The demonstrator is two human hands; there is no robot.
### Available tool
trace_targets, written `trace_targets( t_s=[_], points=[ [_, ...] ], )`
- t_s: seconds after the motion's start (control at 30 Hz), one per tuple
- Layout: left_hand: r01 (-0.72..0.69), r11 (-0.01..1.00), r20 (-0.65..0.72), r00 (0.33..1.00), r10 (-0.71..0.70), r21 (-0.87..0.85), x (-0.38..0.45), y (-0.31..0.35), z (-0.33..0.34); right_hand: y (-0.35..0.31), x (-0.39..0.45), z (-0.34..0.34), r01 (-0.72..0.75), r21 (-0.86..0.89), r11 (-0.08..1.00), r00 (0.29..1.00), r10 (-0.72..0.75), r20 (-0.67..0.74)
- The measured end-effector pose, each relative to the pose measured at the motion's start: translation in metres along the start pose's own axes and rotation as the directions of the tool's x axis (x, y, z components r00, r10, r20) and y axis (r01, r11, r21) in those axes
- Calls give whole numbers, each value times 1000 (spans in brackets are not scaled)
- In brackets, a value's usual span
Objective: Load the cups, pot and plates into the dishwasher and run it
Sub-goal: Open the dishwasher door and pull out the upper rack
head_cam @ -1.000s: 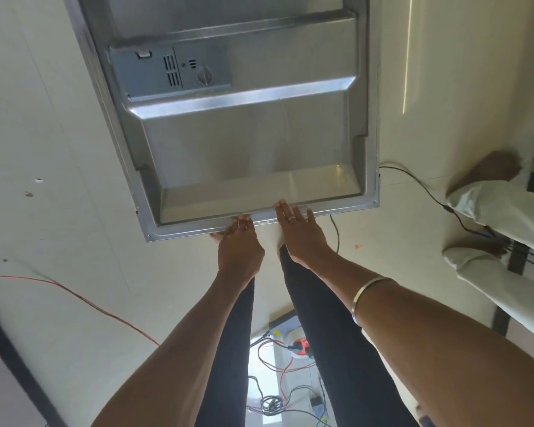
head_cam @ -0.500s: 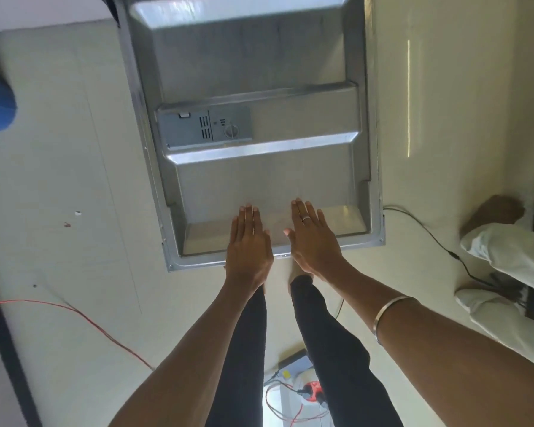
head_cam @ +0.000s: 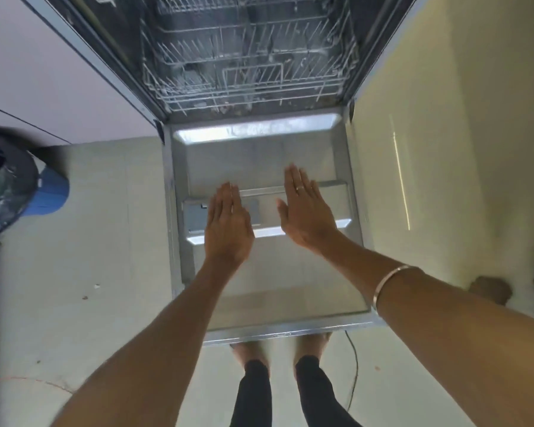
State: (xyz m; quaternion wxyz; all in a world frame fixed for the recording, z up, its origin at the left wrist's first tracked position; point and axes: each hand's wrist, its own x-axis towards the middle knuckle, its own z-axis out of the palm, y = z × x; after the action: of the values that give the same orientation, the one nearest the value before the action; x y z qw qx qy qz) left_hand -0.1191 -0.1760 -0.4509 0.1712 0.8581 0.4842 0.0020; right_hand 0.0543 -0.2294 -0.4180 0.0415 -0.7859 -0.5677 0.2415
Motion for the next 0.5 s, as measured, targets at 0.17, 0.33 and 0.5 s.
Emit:
trace_targets(
  t_s=[0.17,0.33,0.5],
  points=[
    [-59,996,-136,988,68,67,60,3,-55,1,40,-42,91,-64,994,984,-99,-150],
    [-232,956,-200,943,266,180,114,12,-112,-14,83,-98,115,-72,991,950,-131,-285],
    [-203,954,-359,892,273,221,161,31,-170,-43,118,-175,186,-113,976,840,-218,-497]
  ],
)
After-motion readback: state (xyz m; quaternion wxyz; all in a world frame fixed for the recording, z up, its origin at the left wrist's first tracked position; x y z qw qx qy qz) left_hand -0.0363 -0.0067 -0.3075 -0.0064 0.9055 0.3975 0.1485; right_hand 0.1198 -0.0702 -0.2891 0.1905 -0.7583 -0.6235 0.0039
